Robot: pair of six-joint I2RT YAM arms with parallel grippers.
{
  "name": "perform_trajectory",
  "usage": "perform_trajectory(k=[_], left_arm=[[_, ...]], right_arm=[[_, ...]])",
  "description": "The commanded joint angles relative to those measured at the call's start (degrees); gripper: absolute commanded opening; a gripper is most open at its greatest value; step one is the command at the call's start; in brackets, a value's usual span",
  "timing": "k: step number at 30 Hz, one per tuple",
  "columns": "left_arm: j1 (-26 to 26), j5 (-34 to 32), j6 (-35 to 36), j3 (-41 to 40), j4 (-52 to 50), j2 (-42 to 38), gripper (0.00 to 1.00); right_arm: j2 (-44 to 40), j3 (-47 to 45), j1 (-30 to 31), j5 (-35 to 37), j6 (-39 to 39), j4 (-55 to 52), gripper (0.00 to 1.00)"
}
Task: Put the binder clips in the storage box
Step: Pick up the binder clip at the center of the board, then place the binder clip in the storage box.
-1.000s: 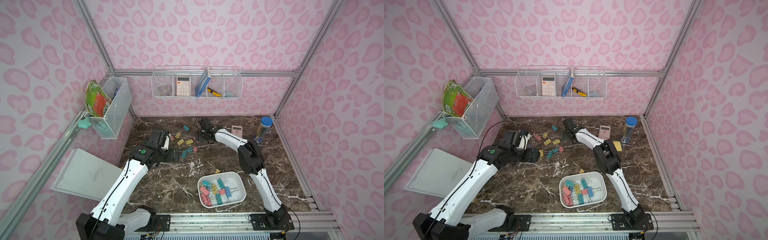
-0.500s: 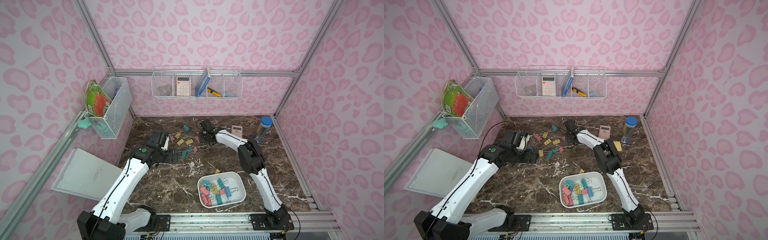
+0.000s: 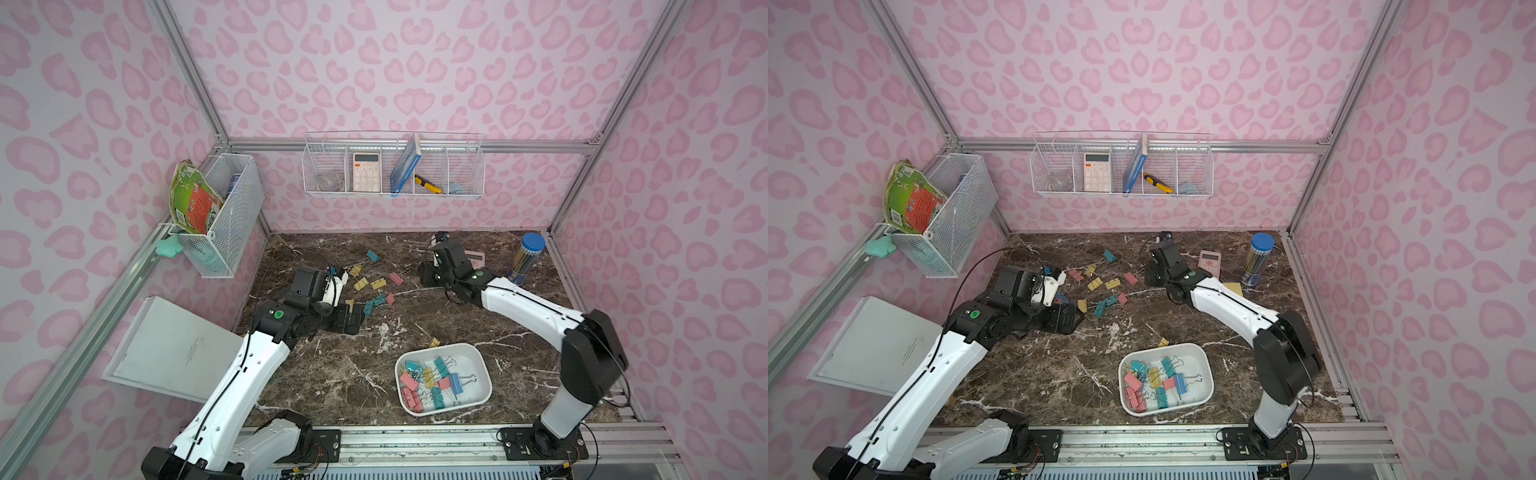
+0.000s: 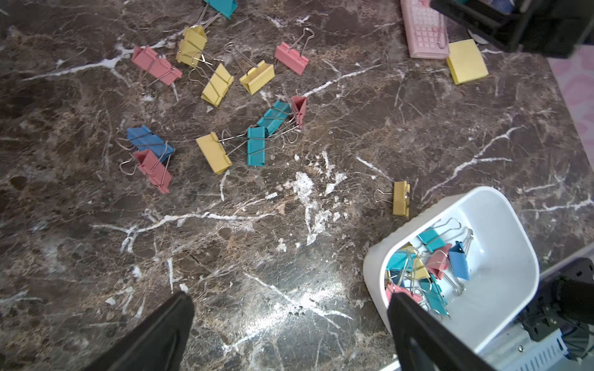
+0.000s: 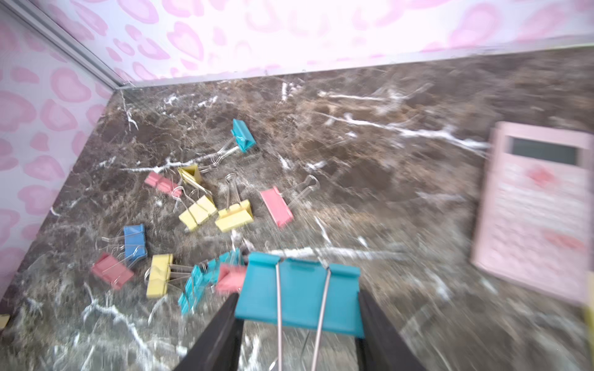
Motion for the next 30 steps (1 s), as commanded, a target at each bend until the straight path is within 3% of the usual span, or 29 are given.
perform_trajectory(k=[1,7,10,14,19,26,30], left_arm=[[0.02,0.57,1.05,-0.19,1.41,-0.65,0.99],[-0.11,0.24,0.63,-0.03,1.47,-0.76,0.99],[-0.65,-0.75,-0.03,0.40,1.03,0.01,0.99],[-4.50,-6.97,-1.37,1.71,-0.37,1.02,1.00],[-12.09,-15.97,-7.43,2.57,-1.07,2.94,0.99],[-14.39,-13.84,-12.39,3.62,3.38,10.51,0.99],[-14.35,-16.37,-13.45,8.76,3.64,19.51,0.98]], right_arm=[[-11.84,-11.00,4.20,-0.65,0.43,-0.20,0.52],[-34.96,-27.97,10.65,-2.40,9.68,-9.84,0.49],[-40.68,-33.96,13.36,-6.69,13.37,-11.37,0.49],[-39.25,-38.52,17.58,-9.12,15.43,-11.38,0.49],[-30.08,-35.83,21.48,-4.68,13.52,-11.89,0.58],[-29.12,-28.83,22.98,2.23,9.73,-14.92,0.99],[-35.38,-27.35,22.74,7.84,8.40,-13.65,0.99]])
